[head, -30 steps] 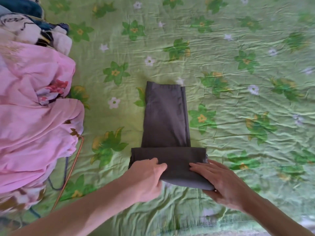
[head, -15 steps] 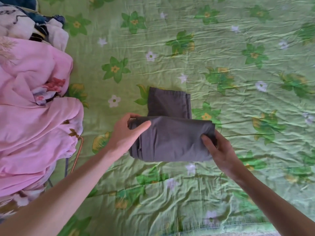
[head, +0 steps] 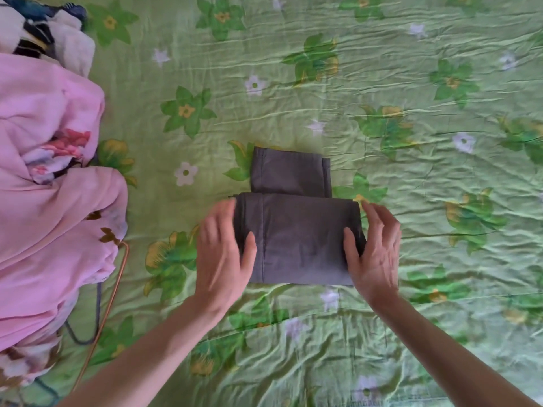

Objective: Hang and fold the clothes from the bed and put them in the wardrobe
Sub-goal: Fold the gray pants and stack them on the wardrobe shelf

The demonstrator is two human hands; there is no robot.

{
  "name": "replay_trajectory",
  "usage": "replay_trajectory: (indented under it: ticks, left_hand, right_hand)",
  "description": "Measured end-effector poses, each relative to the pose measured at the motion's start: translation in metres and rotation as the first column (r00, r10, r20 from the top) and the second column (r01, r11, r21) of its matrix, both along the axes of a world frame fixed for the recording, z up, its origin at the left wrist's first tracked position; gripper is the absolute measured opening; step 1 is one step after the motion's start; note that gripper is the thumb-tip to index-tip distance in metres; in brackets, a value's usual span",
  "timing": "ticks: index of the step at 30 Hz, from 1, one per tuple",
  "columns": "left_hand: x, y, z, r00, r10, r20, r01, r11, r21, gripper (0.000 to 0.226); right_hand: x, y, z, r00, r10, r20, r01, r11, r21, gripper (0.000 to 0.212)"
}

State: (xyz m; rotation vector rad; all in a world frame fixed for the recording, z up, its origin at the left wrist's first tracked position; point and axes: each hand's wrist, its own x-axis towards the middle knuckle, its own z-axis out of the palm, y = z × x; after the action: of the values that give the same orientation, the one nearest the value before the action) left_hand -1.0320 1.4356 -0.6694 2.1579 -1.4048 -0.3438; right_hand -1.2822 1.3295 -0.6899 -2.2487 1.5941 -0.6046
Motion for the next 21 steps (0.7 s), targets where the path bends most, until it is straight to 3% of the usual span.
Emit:
replay_trajectory:
  ticks: [3,5,9,15,21]
  left_hand:
    - [0.001,0.009,-0.008,0.887,-0.433,0.158,0.442,0.897,-0.02,0.05]
    - [0.001,0.016,-0.017,0.797,-0.574,0.189,0.578,0.815,0.038,0.046]
    - [0.006,0.018,-0.022,0.72,-0.661,0.209,0.626,0.75,0.215,0.062]
    - [0.008,0.012,-0.024,0.65,-0.728,0.218,0.609,0.67,0.425,0.105]
    - [-0.012,0.013,-0.014,0.734,-0.635,0.241,0.531,0.758,0.379,0.091]
  right_hand:
    - [-0.014,0.005,0.0,0.928,0.359,-0.102,-0.363,0.931,-0.03,0.058]
    - [-0.021,0.011,-0.007,0.824,0.53,-0.2,-0.533,0.845,0.042,0.058]
    - [-0.023,0.013,-0.018,0.795,0.556,-0.244,-0.536,0.831,0.15,0.068]
    - [-0.019,0.009,-0.02,0.745,0.593,-0.305,-0.536,0.805,0.254,0.106]
    - [-0.028,0.015,-0.01,0.753,0.596,-0.281,-0.582,0.801,0.138,0.094]
